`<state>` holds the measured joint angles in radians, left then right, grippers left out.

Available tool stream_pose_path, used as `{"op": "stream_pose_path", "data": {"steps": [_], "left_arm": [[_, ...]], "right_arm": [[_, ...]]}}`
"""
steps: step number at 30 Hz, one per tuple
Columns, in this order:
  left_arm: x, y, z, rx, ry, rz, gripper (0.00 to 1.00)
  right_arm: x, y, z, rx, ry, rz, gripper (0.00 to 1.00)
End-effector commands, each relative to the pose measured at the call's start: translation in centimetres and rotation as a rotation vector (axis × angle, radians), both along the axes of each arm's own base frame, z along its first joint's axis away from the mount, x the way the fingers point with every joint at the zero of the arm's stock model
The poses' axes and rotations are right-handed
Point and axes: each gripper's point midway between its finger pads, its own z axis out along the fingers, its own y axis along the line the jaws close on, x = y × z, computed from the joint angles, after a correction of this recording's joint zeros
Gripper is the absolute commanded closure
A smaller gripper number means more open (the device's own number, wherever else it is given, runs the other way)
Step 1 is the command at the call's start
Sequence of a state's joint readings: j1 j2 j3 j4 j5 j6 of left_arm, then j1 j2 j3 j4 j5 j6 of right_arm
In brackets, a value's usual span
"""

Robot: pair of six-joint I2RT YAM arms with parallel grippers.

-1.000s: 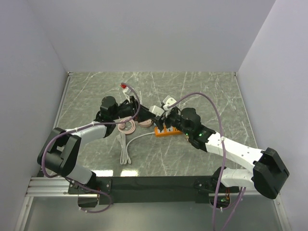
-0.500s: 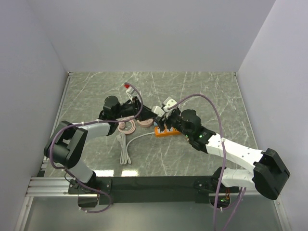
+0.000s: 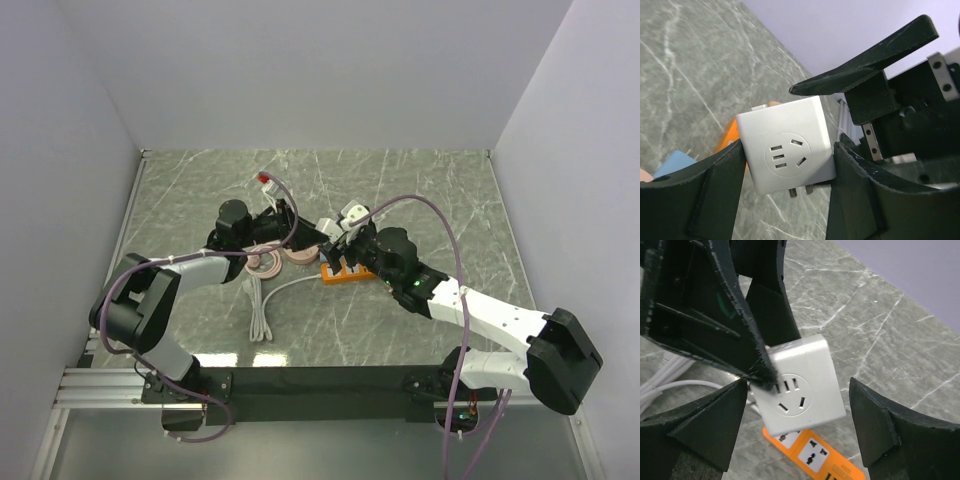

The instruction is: Insert the plug

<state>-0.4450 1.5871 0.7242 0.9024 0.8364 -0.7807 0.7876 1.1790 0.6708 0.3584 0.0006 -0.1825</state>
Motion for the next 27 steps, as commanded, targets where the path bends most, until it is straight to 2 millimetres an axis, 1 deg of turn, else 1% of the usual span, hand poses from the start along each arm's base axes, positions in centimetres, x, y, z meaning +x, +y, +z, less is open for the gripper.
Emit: {"op": "stream_pose_path", "data": {"steps": [1,4,8,11,13,14,16,17,19,20,21,22,23,24,25,26,27], "left_arm": [[1.7,0.8,3.1,-0.014,-0.139,0.101,1.00],[1.9,1.1,3.7,-0.037,-0.137,0.101,1.00],[2.1,1.0,3.6,-0.060,-0.119,0.091,1.00],[2.8,1.6,3.8,-0.059,-0.138,0.132,1.00],[2.9,2.0,4.0,-0.055,-0.170,0.149,1.00],[3.1,2.3,4.5,-0.061,-0.188,0.171,1.00],[3.2,2.6,4.6,-0.051,-0.221,0.194,1.00],[3.3,2.8,5.0,-0.057,-0.240,0.215,1.00],[3.1,3.2,4.7,-0.053,-0.267,0.237,1.00],[2.9,3.5,5.1,-0.062,-0.288,0.247,1.00],[2.7,3.9,5.1,-0.075,-0.315,0.273,1.00],[2.3,4.2,4.9,-0.069,-0.340,0.287,1.00],[2.4,4.4,5.5,-0.074,-0.375,0.301,1.00],[2.5,4.6,5.0,-0.061,-0.377,0.324,1.00],[2.5,4.7,5.2,-0.046,-0.420,0.334,1.00],[2.4,4.7,5.3,-0.040,-0.435,0.341,1.00],[2.3,4.7,5.0,-0.031,-0.449,0.345,1.00]], "right_arm": [[0.0,0.5,4.0,0.091,-0.063,0.002,0.10],[-0.5,0.6,4.1,0.099,-0.059,0.034,0.09],[-1.0,0.7,4.0,0.096,-0.059,0.055,0.07],[-1.4,0.6,4.0,0.103,-0.051,0.064,0.06],[-1.3,0.1,4.5,0.122,-0.056,0.054,0.06],[-1.4,-0.1,4.7,0.147,-0.047,0.047,0.06],[-1.4,-0.7,6.0,0.194,-0.045,0.039,0.05],[-0.9,-1.4,7.0,0.239,-0.033,0.014,0.05],[-0.4,-1.9,7.5,0.285,0.010,-0.008,0.05],[0.8,-3.0,7.6,0.340,0.064,-0.056,0.04],[1.2,-3.2,8.5,0.381,0.094,-0.058,0.05],[2.1,-3.9,8.8,0.459,0.172,-0.059,0.05],[1.4,-2.8,8.5,0.484,0.229,-0.001,0.05],[2.2,-3.5,9.3,0.525,0.247,-0.002,0.05],[1.8,-3.0,9.4,0.570,0.327,0.042,0.05],[2.5,-2.5,9.5,0.584,0.364,0.057,0.05],[3.0,-2.7,9.3,0.592,0.403,0.054,0.05]]}}
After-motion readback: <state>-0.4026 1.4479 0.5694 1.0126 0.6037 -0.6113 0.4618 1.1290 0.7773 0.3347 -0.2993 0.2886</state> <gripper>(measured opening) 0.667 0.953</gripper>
